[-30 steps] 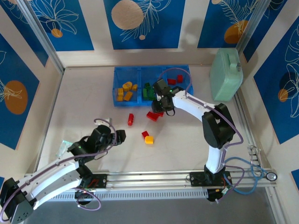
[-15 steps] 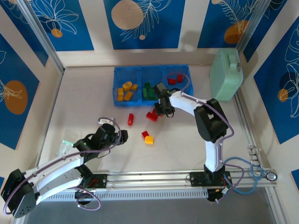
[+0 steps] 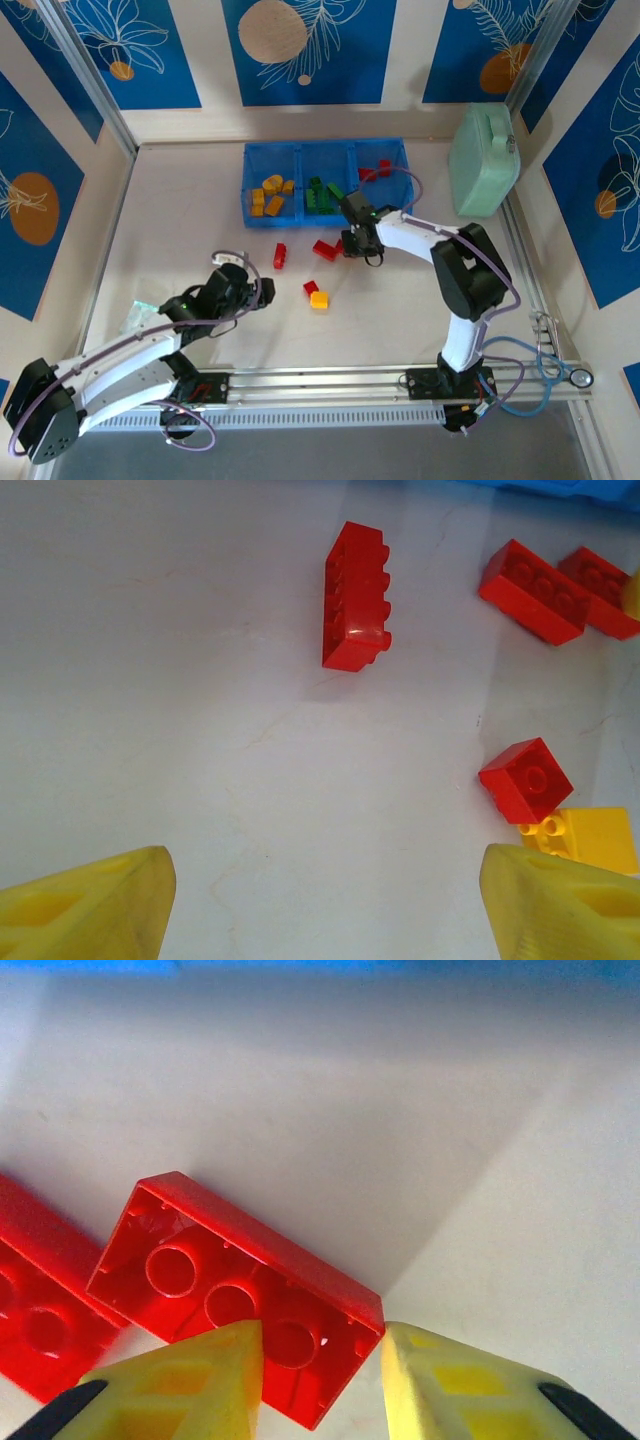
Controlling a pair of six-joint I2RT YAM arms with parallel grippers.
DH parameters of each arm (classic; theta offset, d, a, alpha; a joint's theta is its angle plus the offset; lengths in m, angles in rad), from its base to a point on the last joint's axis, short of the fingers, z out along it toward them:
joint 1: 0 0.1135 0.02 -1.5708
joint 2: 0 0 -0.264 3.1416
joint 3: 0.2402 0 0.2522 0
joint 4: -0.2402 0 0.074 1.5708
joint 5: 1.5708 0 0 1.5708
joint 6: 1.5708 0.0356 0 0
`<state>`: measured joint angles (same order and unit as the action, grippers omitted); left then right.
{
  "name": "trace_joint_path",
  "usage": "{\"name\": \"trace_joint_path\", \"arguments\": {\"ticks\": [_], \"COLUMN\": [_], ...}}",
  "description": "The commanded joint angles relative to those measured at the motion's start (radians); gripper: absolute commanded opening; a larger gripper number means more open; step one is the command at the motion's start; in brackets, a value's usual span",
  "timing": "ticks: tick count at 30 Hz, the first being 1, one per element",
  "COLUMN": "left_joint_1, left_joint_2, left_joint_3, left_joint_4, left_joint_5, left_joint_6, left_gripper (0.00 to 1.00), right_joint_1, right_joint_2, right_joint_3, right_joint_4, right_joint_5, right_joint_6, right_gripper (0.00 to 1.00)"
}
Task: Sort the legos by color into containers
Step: Move the lego to the center of the table, then pick up the lego from the center of the table.
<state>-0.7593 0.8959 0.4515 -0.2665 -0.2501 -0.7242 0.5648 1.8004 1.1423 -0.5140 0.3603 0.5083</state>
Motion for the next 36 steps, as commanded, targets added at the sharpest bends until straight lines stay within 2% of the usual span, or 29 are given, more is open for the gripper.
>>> {"name": "trace_joint_path", "arguments": {"ticks": [1, 7, 11, 17, 22, 24, 32, 36], "left_joint_1": [0.000, 0.000, -0.004, -0.005, -0.005, -0.005, -0.004, -0.005], "left_joint_2": [0.049, 0.140, 0.155, 0.106, 0.066, 0.060, 0.069, 0.078], "left_joint_3": [0.057, 0.099, 0.117, 0.099, 0.075, 0.073, 0.077, 0.082], "left_joint_4": [0.052, 0.100, 0.097, 0.068, 0.048, 0.043, 0.046, 0.047], "left_joint_5": [0.026, 0.062, 0.067, 0.040, 0.027, 0.023, 0.018, 0.020], "left_joint_6": [0.027, 0.038, 0.045, 0.042, 0.036, 0.037, 0.042, 0.048], "left_gripper": [0.79, 0.79, 0.79, 0.79, 0.79, 0.79, 0.78, 0.78], "right_joint_1": [0.033, 0.104, 0.099, 0.103, 0.099, 0.099, 0.120, 0.117], "right_joint_2": [-0.061, -0.207, -0.205, -0.140, -0.067, -0.045, -0.049, -0.083], "right_joint_3": [-0.099, -0.146, -0.128, -0.108, -0.073, -0.054, -0.035, -0.026], "right_joint_4": [-0.119, -0.134, -0.098, -0.055, -0.058, -0.074, -0.118, -0.138], "right_joint_5": [0.053, 0.086, 0.017, -0.070, -0.123, -0.121, -0.048, -0.007], "right_joint_6": [0.094, 0.145, 0.068, -0.038, -0.104, -0.109, -0.106, -0.094], "right_gripper": [0.38, 0.62, 0.82, 0.85, 0.82, 0.77, 0.35, 0.31]}}
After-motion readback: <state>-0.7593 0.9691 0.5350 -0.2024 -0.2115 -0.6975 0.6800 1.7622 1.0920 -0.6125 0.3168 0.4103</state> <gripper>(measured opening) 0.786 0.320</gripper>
